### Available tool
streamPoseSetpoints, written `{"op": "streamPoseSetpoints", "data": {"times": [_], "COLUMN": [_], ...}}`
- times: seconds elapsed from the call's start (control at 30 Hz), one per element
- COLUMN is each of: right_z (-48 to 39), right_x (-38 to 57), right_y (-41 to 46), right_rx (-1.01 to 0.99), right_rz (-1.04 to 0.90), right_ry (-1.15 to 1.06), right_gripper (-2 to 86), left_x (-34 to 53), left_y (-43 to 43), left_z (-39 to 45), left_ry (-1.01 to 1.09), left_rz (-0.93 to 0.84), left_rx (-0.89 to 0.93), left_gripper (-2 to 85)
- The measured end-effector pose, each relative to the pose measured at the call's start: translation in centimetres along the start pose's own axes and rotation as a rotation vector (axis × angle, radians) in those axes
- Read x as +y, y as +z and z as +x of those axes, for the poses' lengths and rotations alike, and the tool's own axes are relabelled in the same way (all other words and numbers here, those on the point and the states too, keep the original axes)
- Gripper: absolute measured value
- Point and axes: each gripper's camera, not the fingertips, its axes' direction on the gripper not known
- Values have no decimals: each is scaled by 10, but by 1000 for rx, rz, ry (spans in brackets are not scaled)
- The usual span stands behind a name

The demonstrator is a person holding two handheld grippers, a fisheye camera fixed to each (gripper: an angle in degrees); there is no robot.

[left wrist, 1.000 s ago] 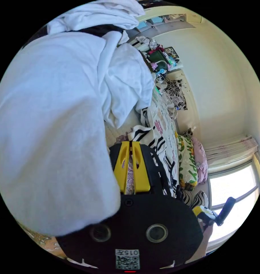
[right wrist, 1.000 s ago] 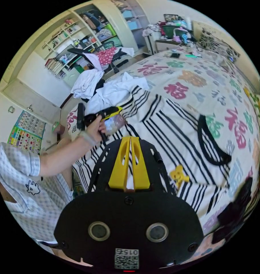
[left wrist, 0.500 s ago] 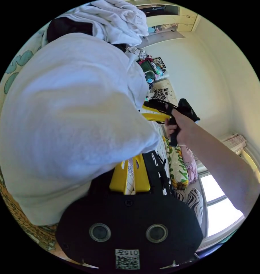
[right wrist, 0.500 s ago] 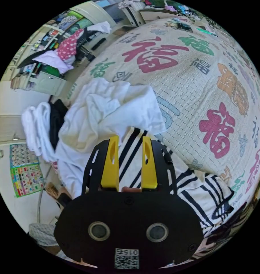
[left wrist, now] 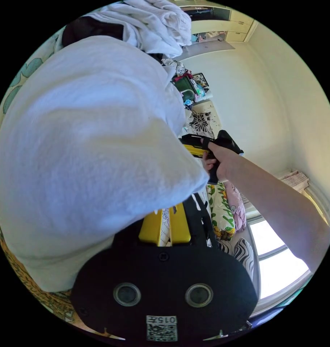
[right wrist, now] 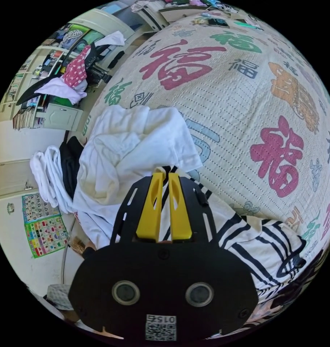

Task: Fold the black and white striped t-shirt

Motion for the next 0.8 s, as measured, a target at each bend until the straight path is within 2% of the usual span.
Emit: {"op": "streamPoseSetpoints", "data": {"times": [0.13,0.27,0.47,0.53,0.63,0.8], "right_z": [8,33,120,153,206,271], "right_x": [-1,24,124,157,208,258], "right_y": [-12,-65,-152,-162,-163,-141], "right_rx": [12,-153,-296,-330,-362,-413], "right_rz": [24,148,372,415,465,450], "right_ry": [-19,-85,-94,-35,84,254], "right_gripper": [5,0,-1,-1,0,8], "left_x": [6,10,38,63,99,139], "left_y": [-3,-14,-21,-11,11,48], "left_z": [7,29,108,141,168,180], "left_ry": [6,118,557,754,944,1065], "left_rz": [-14,-5,-39,-104,-225,-423], "left_rx": [-2,0,60,66,30,-68], "left_gripper": [-8,-6,-5,-5,-4,-1]}}
